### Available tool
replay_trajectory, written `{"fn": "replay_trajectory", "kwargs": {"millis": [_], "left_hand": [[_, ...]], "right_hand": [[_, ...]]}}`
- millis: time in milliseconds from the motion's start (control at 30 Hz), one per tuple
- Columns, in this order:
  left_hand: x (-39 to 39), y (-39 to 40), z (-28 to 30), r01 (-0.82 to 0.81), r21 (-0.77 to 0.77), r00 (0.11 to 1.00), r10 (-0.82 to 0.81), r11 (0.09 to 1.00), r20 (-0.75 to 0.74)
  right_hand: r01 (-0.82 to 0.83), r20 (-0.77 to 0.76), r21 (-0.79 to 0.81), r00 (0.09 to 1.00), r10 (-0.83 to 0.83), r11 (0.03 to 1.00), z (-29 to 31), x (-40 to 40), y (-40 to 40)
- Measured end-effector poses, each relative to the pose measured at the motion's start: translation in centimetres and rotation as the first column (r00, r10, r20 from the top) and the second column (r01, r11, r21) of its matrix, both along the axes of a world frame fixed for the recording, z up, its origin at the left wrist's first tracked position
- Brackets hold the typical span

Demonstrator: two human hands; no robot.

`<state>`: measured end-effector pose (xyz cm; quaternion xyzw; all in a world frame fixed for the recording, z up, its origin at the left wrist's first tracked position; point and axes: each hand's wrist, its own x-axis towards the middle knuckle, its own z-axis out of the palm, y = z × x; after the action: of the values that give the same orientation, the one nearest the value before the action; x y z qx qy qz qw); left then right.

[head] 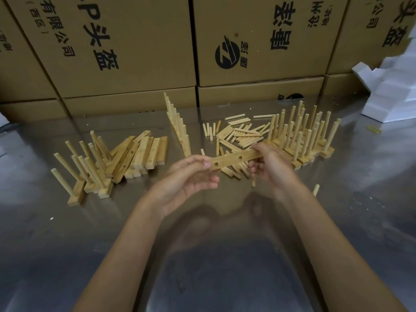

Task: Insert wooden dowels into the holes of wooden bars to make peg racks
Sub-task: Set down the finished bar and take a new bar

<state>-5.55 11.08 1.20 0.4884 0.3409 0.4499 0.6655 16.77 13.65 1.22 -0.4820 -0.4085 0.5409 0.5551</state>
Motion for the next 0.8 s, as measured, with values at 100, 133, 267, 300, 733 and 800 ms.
{"fn": "replay_trajectory", "kwargs": {"millis": [100,133,267,300,733,800], "left_hand": [[0.5,-0.6,-0.1,0.23,-0.085,0.97,-0.235,0.97,-0.061],[1.0,-0.9,-0.2,0.261,-0.117,0.954,-0.275,0.958,-0.121],[2.5,-1.1,-0.7,0.111,-0.145,0.937,-0.152,0.983,-0.313],[2.4,-1.0,-0.7,0.07,-0.12,0.941,-0.106,0.99,-0.322],[0.4,0.0,-0.6,-0.243,-0.212,0.954,0.194,0.947,-0.228],[0.6,-0.2,-0.4,-0.249,-0.229,0.952,0.195,0.941,-0.235]], "right_hand": [[-0.157,0.24,0.033,0.96,0.145,0.987,0.1,0.3,-0.1],[-0.207,0.322,0.03,0.928,0.187,0.978,0.1,0.0,-0.3],[-0.215,0.38,0.074,0.909,0.172,0.974,-0.3,-2.3,-0.8],[-0.142,0.372,0.104,0.923,0.094,0.984,-0.6,-2.6,-0.6],[-0.153,0.946,0.305,0.163,-0.28,0.94,-3.7,-2.4,0.9],[-0.157,0.957,0.268,0.154,-0.245,0.95,-3.7,-2.2,0.8]]}}
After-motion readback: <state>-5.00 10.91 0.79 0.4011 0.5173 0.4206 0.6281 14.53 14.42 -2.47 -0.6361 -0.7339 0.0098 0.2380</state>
